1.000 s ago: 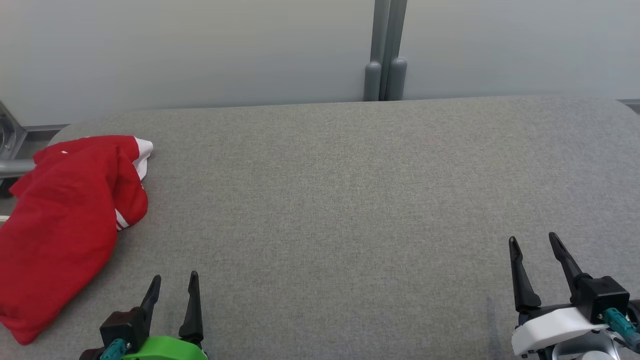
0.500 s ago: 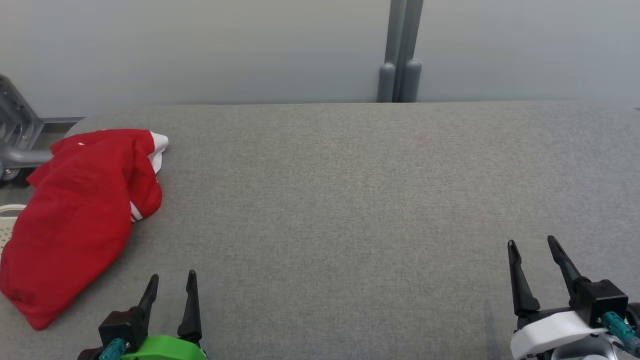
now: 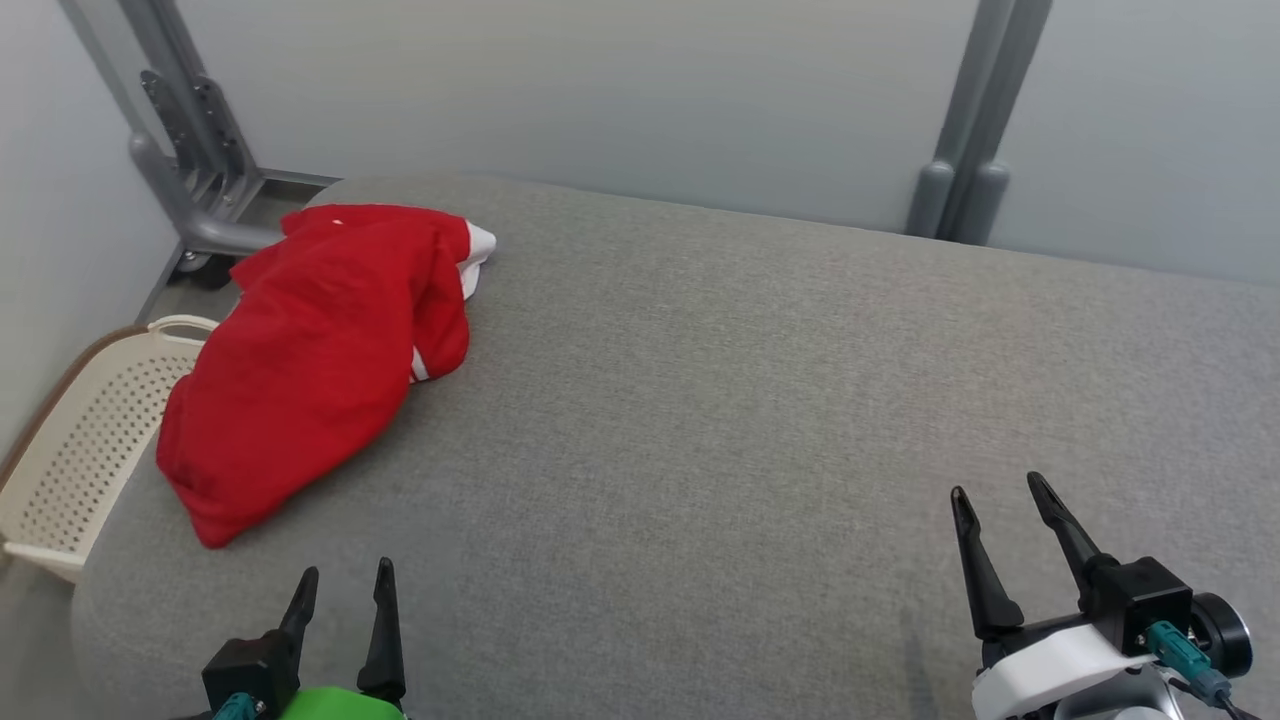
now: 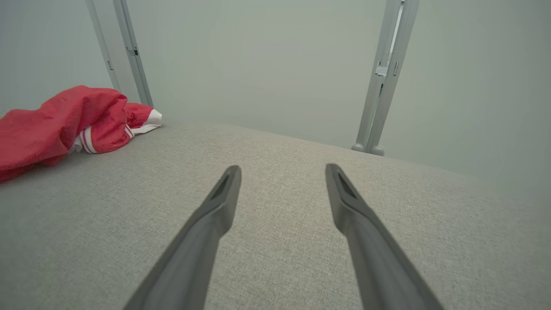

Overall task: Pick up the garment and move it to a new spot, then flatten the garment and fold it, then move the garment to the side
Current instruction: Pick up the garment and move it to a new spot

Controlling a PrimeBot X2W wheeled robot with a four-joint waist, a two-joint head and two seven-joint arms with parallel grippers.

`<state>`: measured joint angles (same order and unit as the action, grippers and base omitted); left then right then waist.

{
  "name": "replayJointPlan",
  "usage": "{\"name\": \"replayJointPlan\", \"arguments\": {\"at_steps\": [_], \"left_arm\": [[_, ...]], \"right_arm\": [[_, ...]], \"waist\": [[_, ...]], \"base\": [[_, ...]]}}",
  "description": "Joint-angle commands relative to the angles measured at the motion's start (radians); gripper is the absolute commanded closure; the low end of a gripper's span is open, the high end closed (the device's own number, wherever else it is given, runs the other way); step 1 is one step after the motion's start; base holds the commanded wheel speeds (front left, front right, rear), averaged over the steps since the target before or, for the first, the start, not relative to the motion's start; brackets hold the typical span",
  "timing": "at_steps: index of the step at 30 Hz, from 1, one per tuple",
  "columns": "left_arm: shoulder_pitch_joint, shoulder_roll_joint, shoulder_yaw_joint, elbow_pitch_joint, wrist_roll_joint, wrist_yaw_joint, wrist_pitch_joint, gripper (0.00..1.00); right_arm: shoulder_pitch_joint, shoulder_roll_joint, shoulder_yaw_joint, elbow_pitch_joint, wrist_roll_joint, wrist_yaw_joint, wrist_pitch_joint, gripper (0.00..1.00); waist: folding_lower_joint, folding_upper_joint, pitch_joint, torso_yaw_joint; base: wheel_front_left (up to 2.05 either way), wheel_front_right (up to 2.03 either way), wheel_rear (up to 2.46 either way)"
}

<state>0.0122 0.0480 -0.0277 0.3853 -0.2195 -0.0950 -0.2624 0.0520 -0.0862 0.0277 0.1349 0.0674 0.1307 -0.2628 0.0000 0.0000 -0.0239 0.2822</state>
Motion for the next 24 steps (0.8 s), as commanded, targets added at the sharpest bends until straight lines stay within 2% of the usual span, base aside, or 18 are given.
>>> {"name": "replayJointPlan", "arguments": {"at_steps": [1,11,15,19,24], "left_arm": [[0.015,0.004,0.008,-0.009,-0.002,0.008,-0.004,0.00],[-0.013,0.004,0.027,-0.032,-0.035,0.028,-0.004,0.00],[-0.058,0.004,0.029,-0.017,-0.087,0.055,-0.004,0.00],[-0.138,0.004,0.048,0.049,-0.167,0.096,-0.004,0.00],[-0.296,0.004,0.083,0.212,-0.270,0.148,0.000,0.00]], "right_arm": [[-0.003,-0.003,0.003,-0.001,0.007,0.000,-0.003,0.00],[-0.022,-0.019,0.002,-0.019,0.010,0.000,-0.003,0.00],[-0.034,-0.035,-0.002,-0.033,0.009,0.000,-0.003,0.00],[-0.049,-0.062,0.003,-0.042,0.000,0.000,-0.003,0.00],[-0.083,-0.092,0.016,-0.055,-0.006,0.000,-0.003,0.00]], "waist": [[0.0000,0.0000,-0.004,0.070],[0.0000,0.0000,0.060,0.077],[0.0000,0.0000,0.107,0.072],[0.0000,0.0000,0.166,0.069],[0.0000,0.0000,0.252,0.062]], "base": [[0.00,0.00,0.00],[0.00,0.00,0.00],[0.00,0.00,0.00],[0.00,0.00,0.00],[0.00,0.00,0.00]]}}
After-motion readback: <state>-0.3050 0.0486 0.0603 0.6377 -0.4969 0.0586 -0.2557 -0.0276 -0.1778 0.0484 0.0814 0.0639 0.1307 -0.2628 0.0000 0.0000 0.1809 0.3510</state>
